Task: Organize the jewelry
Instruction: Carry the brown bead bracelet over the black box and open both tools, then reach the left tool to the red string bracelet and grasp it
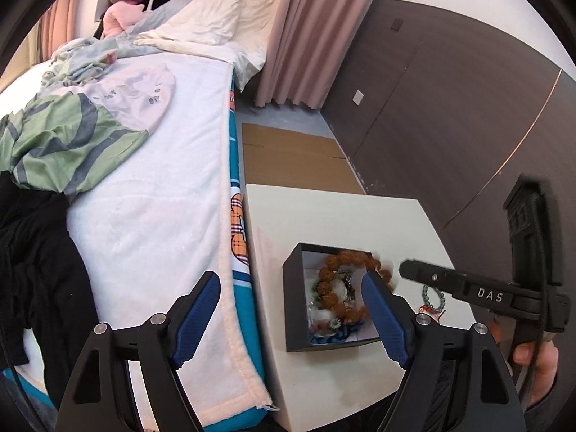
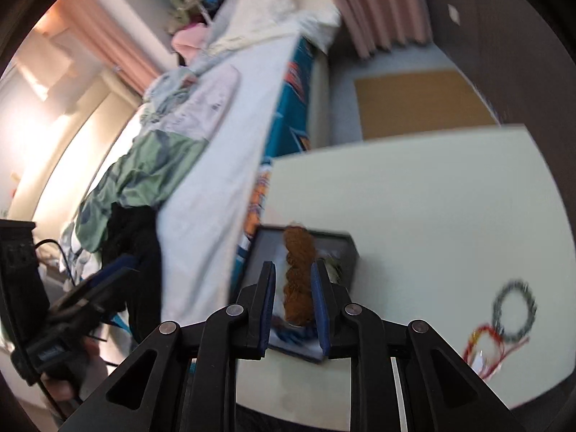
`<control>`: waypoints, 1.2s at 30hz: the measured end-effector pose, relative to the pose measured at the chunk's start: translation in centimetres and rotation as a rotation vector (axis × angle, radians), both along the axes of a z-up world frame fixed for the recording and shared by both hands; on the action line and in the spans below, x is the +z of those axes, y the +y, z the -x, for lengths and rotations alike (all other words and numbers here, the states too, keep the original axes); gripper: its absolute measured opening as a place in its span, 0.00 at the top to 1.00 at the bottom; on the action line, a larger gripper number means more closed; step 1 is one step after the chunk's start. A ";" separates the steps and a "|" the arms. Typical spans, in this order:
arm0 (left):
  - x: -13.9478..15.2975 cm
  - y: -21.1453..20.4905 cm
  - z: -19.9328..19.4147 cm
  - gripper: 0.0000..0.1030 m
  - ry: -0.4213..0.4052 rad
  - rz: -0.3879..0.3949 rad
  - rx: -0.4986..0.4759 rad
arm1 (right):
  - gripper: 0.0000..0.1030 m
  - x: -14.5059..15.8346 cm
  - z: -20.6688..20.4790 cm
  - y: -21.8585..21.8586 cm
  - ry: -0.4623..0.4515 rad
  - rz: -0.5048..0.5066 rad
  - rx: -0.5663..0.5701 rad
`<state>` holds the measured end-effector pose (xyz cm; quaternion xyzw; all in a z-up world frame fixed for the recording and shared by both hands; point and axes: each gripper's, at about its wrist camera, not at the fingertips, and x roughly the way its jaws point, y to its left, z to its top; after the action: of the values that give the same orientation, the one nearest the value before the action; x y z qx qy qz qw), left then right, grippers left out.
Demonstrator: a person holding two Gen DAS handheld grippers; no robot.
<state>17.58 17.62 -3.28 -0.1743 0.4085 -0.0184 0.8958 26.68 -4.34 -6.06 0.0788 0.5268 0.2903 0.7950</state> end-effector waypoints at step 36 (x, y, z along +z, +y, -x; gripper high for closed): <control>-2.6 -19.9 -4.9 0.23 0.090 -0.076 -0.372 | 0.38 -3.7 1.8 -22.0 0.074 -0.050 -0.288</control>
<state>22.47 -2.29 -5.85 -0.0626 0.4735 -0.1604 0.8638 24.83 -26.37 -9.78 0.1840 0.5315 0.1831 0.8063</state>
